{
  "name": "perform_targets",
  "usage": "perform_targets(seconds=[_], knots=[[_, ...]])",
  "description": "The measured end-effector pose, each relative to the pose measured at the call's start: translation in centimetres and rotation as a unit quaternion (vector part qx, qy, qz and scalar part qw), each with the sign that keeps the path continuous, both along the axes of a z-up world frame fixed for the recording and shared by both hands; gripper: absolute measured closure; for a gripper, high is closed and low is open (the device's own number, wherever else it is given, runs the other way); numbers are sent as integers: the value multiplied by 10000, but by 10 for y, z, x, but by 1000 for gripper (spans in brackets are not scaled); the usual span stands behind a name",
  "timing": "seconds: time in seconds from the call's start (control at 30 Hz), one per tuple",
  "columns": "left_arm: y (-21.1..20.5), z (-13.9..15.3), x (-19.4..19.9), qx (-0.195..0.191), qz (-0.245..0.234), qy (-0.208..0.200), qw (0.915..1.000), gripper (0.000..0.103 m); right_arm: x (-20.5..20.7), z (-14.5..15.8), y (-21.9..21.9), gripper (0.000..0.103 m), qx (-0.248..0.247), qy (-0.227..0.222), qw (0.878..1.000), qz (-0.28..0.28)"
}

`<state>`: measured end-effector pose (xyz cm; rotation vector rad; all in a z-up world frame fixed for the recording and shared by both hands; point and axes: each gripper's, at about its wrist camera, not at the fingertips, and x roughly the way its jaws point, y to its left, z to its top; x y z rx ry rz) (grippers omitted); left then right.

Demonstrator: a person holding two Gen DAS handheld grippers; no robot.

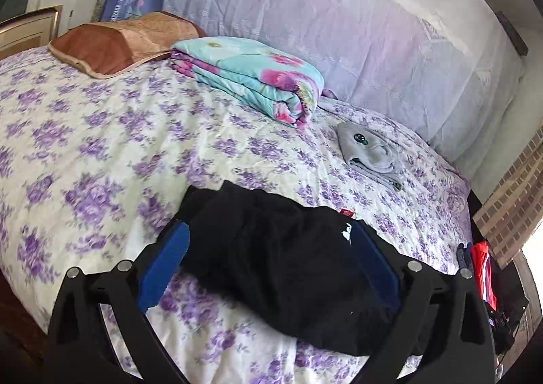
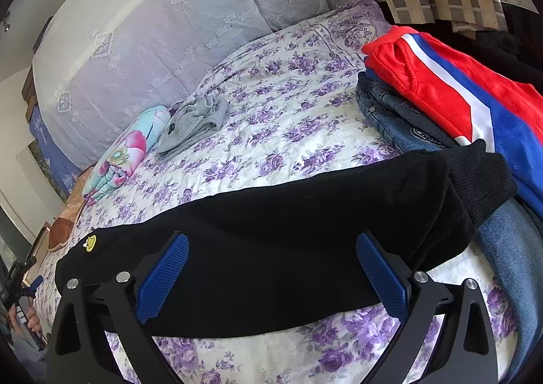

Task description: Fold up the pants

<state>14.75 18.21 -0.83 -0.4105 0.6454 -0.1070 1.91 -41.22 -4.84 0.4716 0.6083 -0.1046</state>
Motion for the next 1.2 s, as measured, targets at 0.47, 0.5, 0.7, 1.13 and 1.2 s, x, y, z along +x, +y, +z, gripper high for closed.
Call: perform_targets(seconds=[0.47,0.5,0.7,1.13,1.2], knots=[[-123,-44,118,926,-1284,1111,9811,10,-14,3,-14,3,-96,46,9995,-293],[-126,-54,122,979,-1335,1275,9779,11,-14,2,-15,3,-93,66,9995,-308],[-105,-64,85,1304,-1304,1124,9764,75,-18,0,-32,4,-98,66,9991,-417],[-44,-25,-10,-405,-1064,9,9935,101,-55,23,-63,4,-943,-216,9889,-1127],[-40,-28,-11,-356,-974,81,9946,101,-42,20,-86,4,-897,-9,9883,-1233]])
